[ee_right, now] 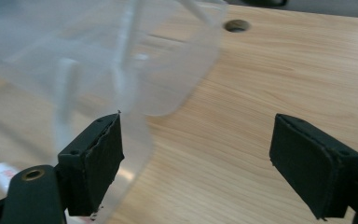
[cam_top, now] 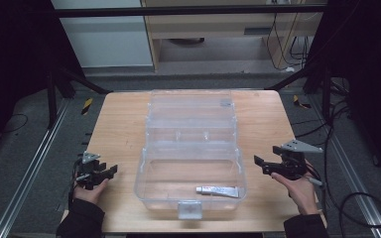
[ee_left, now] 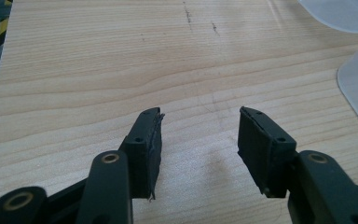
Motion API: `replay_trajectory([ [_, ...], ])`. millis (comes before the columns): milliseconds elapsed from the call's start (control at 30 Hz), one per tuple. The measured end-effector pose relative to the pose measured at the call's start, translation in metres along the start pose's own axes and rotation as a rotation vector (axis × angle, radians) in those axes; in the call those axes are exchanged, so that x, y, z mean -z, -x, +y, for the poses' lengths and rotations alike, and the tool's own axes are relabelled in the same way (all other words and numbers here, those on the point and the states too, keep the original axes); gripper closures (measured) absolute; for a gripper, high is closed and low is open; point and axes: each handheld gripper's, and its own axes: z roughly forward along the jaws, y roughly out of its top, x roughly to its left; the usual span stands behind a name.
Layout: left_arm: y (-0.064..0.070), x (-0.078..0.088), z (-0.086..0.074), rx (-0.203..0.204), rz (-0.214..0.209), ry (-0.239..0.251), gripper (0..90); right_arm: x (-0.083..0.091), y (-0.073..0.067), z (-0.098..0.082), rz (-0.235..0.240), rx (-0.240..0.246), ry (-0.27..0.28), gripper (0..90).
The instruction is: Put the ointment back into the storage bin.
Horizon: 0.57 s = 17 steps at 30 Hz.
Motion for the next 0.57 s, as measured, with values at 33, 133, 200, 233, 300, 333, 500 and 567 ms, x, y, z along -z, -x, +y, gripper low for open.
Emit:
replay_trajectory([
  [33, 0.0, 0.0, 0.0, 0.0, 0.001, 0.0, 48.0, -0.002, 0.003, -0.004, -0.023, -0.003, -0.009, 16.9],
  [133, -0.001, -0.001, 0.0, -0.001, 0.003, 0.0, 44.9, -0.008, 0.012, -0.016, -0.052, -0.017, -0.039, 16.2],
  [200, -0.001, -0.001, 0.0, 0.002, 0.004, 0.003, 43.2, -0.012, 0.018, -0.024, -0.067, -0.034, -0.053, 15.5],
  [233, -0.002, -0.001, 0.0, 0.001, 0.006, 0.003, 42.3, -0.013, 0.022, -0.028, -0.078, -0.044, -0.06, 15.5],
  [300, -0.002, -0.002, 0.0, 0.003, 0.007, 0.003, 40.6, -0.016, 0.028, -0.035, -0.096, -0.055, -0.067, 15.3],
  [333, -0.002, -0.002, 0.0, 0.002, 0.009, 0.002, 39.4, -0.016, 0.031, -0.038, -0.104, -0.062, -0.071, 15.1],
  [500, -0.003, -0.005, -0.001, -0.005, 0.025, -0.004, 31.8, -0.02, 0.042, -0.049, -0.128, -0.095, -0.084, 12.2],
  [567, -0.003, -0.006, -0.001, -0.005, 0.029, -0.006, 29.6, -0.022, 0.044, -0.053, -0.137, -0.099, -0.09, 12.1],
])
